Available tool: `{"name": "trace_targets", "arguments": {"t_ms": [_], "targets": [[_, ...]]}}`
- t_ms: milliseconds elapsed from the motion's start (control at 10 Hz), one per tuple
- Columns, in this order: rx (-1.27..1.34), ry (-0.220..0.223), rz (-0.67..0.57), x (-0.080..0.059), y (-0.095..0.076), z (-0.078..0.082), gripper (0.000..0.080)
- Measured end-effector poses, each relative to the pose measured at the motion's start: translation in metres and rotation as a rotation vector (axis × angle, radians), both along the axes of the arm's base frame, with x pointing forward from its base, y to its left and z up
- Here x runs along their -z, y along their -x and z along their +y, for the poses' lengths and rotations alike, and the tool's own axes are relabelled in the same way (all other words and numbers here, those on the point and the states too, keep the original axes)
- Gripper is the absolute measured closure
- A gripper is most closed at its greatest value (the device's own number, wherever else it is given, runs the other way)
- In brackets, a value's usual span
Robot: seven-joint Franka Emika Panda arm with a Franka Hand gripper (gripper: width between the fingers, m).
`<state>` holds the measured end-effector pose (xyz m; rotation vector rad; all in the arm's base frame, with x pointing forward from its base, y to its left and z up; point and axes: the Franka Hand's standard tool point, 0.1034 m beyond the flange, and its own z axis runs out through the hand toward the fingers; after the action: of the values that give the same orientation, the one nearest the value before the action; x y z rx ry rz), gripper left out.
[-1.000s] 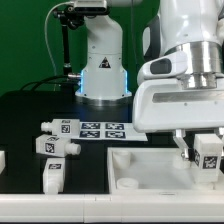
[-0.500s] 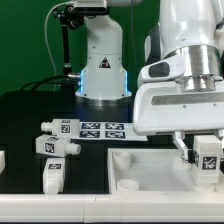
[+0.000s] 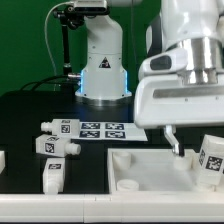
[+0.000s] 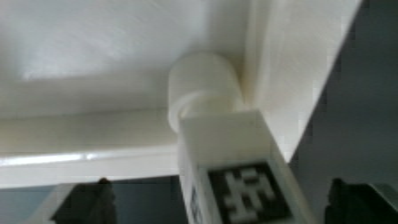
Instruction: Assemble one leg
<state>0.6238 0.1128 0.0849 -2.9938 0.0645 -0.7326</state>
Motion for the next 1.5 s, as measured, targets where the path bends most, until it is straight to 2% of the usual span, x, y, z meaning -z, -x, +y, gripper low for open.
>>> {"name": "trace_targets", "arguments": {"t_ms": [200,400,500,700,800,900,1000,1100,1200,1300,1400,1500], "targets": [[-0.002,-0.021,0.097,-0.011,-0.004,0.005,0.0156],[-0.002,-0.037,0.248,-0.007,-0.007,0.009,0.0151],[0.003,-0.041,0.280,-0.004,-0.011,0.009,0.0150],[-0.001,-0.044,0.448,0.002,-0.010,0.008,0.0150],[0.009,-0.044,0.473,0.002,-0.018,-0.001,0.0150],[0.022,-0.046,0.482,0.003,-0.017,-0.001,0.0150],[0.030,-0.048,0.482,0.002,-0.017,-0.001,0.0190],[0.067,-0.059,0.484,0.003,-0.017,-0.001,0.0326],[0.117,-0.071,0.487,0.003,-0.017,-0.001,0.0326],[0.176,-0.085,0.491,0.003,-0.017,-0.001,0.0461],[0.256,-0.105,0.495,0.003,-0.017,-0.002,0.0513],[0.321,-0.122,0.498,0.003,-0.017,-0.002,0.0513]]}}
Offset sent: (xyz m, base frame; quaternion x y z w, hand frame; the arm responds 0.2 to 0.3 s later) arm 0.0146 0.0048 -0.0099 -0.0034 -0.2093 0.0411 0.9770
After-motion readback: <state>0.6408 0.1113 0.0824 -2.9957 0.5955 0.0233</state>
